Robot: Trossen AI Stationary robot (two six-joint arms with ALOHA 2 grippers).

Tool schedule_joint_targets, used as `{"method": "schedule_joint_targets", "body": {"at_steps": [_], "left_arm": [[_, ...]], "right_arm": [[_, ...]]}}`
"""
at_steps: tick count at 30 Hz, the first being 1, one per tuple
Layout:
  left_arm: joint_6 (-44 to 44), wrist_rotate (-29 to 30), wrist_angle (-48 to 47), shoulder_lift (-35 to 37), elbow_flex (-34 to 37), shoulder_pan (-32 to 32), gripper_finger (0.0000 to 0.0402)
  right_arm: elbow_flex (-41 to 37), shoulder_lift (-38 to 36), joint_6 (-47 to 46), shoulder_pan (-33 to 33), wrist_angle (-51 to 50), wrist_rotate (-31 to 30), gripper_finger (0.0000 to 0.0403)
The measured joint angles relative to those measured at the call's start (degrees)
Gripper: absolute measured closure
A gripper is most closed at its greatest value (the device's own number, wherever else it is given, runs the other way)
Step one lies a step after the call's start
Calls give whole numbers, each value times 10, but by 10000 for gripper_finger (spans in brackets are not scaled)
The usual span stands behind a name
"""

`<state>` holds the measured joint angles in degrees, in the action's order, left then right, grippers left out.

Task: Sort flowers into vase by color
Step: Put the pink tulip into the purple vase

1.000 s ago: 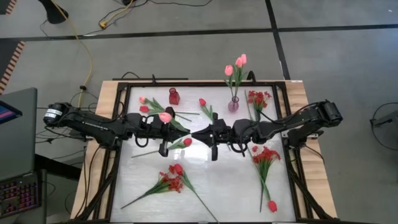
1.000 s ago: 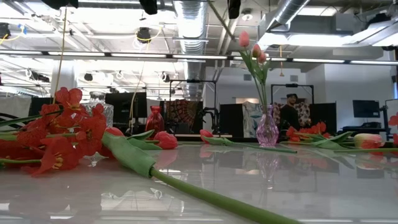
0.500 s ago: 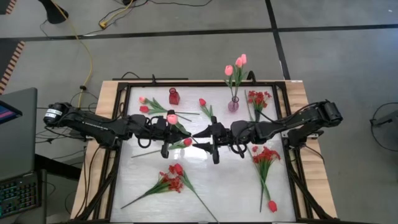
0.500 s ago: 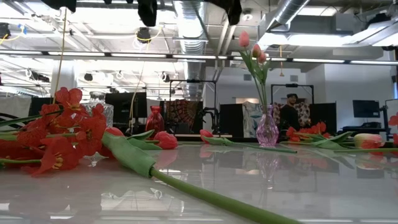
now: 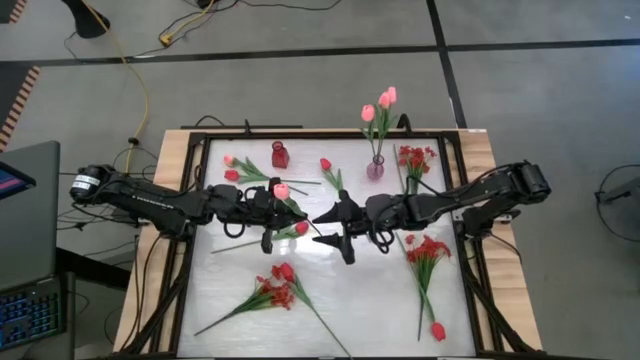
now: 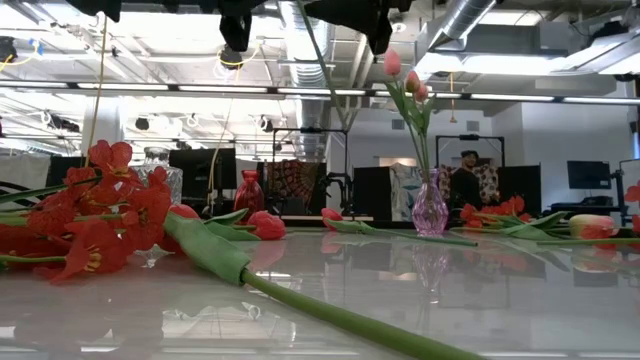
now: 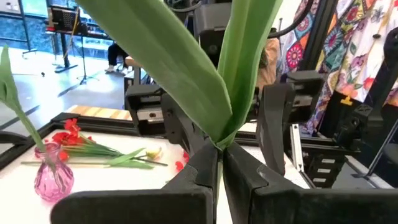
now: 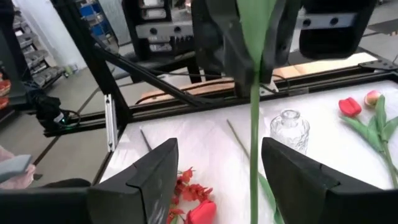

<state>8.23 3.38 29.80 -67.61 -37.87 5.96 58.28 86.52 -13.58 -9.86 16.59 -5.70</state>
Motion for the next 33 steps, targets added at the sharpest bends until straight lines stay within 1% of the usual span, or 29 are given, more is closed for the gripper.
{"method": "schedule_joint_targets", "body": {"at_steps": [5, 7, 11, 15, 18, 20, 28, 29, 33], "left_arm": [[1, 0, -1, 0, 0, 0, 401], [1, 0, -5, 0, 0, 0, 401], [2, 0, -17, 0, 0, 0, 401], [1, 1, -26, 0, 0, 0, 401], [0, 3, -26, 0, 0, 0, 401], [0, 4, -26, 0, 0, 0, 401], [-3, 14, -26, 0, 0, 0, 401], [-3, 16, -26, 0, 0, 0, 400], [-5, 16, -24, 0, 0, 0, 388]], "right_arm": [[0, 11, 14, 6, 8, -9, 144], [1, 25, 19, 7, 35, -18, 144], [2, 39, 21, 14, 43, -19, 145], [3, 47, 21, 19, 41, -19, 161], [3, 48, 21, 23, 37, -18, 189], [3, 48, 21, 23, 36, -17, 217], [3, 48, 36, 25, 37, -15, 371], [3, 48, 38, 25, 37, -15, 379], [3, 47, 35, 28, 44, -15, 375]]}}
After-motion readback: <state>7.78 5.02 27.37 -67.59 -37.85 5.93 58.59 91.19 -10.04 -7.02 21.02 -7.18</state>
